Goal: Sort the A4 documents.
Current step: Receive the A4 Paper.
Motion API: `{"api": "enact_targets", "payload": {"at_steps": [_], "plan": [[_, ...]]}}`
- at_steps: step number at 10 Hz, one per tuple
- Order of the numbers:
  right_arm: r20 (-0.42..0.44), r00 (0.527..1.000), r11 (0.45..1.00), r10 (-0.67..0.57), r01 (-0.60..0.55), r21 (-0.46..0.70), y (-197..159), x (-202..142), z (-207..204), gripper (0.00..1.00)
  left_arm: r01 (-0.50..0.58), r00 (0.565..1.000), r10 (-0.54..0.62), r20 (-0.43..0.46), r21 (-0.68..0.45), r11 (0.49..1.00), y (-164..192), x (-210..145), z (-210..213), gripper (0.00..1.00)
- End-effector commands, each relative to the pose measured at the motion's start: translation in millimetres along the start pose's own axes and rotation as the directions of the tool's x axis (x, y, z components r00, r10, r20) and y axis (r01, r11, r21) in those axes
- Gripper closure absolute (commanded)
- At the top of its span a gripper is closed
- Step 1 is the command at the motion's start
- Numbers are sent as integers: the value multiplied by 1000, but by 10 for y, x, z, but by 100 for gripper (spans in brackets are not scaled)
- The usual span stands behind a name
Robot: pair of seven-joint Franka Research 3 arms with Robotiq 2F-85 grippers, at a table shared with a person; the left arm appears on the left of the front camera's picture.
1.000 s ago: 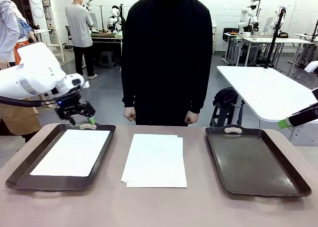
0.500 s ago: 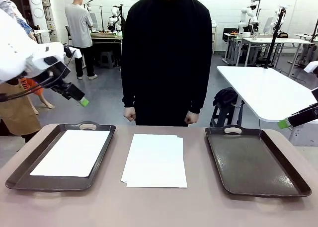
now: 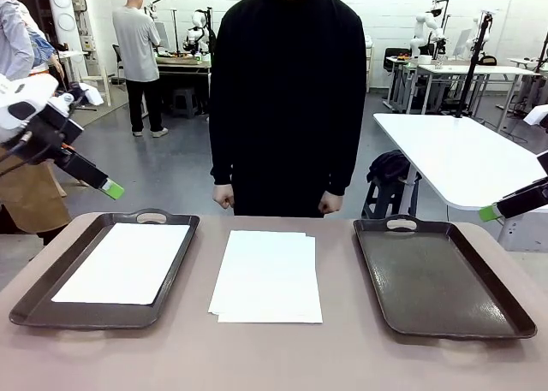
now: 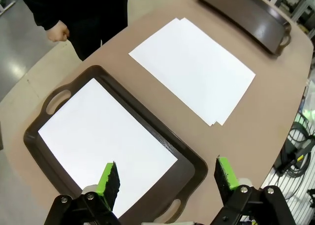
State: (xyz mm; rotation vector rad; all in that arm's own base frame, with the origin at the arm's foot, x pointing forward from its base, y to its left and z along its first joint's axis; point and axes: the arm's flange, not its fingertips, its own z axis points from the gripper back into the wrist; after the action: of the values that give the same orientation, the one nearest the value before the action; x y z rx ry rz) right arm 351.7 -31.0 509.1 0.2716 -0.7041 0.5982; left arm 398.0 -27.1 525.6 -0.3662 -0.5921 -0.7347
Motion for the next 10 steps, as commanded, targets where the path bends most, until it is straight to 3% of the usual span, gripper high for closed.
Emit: {"api": "enact_targets", "payload": {"at_steps": [1,4,10], "plan": [[6,1000,1000,-5,5,18,-10,-10,-22,0,-23,998,25,65,-42,999,20,-48,-54,0],[6,1000,1000,-5,5,18,-10,-10,-22,0,-3,997,12,78,-116,993,-1,-56,-27,0],[6,1000,1000,-5,5,18,-10,-10,-22,0,-29,998,34,59,-88,996,-18,-41,10,0]]}}
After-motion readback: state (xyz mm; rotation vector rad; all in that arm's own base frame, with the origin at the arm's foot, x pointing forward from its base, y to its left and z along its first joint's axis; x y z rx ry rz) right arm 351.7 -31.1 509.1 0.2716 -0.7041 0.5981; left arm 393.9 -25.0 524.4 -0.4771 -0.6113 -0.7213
